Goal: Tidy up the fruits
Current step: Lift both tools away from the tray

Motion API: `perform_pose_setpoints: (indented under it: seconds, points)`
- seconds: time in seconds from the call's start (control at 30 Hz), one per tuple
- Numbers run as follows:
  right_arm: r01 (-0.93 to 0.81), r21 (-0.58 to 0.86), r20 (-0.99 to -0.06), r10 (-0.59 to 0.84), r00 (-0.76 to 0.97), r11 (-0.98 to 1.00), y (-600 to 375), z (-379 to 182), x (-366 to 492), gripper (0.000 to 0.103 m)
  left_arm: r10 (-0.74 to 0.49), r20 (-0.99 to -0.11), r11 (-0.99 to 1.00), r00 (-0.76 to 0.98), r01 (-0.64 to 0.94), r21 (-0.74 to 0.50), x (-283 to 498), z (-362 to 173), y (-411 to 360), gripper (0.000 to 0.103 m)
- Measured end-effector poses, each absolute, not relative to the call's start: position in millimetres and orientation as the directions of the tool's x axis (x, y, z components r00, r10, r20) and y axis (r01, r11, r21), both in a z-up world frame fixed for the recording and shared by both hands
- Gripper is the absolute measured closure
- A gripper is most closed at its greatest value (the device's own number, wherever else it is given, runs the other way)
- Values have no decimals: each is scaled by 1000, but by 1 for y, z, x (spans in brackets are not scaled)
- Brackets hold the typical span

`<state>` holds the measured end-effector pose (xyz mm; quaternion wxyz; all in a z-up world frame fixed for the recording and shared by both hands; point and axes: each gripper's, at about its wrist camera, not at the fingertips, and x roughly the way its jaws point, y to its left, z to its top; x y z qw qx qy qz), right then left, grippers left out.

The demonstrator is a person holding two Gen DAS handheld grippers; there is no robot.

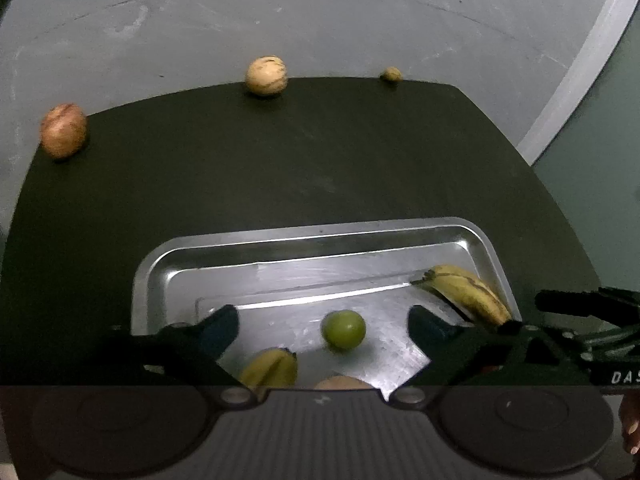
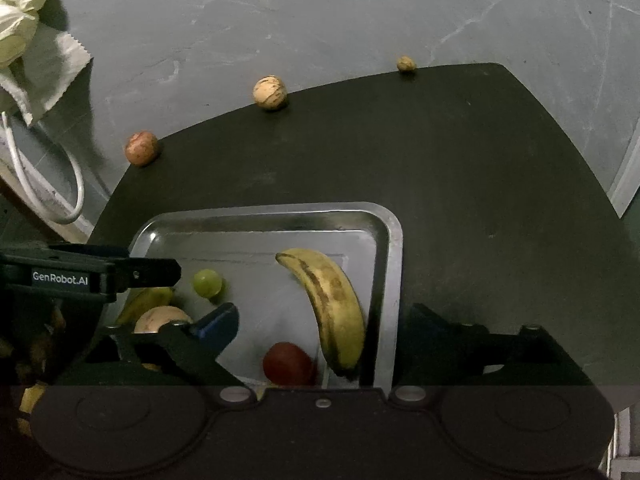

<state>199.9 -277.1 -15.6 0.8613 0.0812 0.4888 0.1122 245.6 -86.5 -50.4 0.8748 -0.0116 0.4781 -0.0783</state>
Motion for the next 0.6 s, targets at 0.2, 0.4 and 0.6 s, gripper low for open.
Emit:
perform_pose_setpoints:
  seconds: [0.2, 0.4, 0.6]
  points:
    - [-148, 254, -819, 293, 493, 956, -277, -10, 193, 1, -98, -831, 994, 547, 89, -58, 230, -44, -85, 1]
    - [-187, 255, -820, 314, 478, 949, -276, -8, 184, 1, -60, -832, 997, 552, 67, -27, 210, -34, -80, 1]
    - [-228, 252, -821, 332, 464, 941, -276, -7, 173, 1, -39, -844, 999, 536, 48, -15, 191, -29, -75, 1]
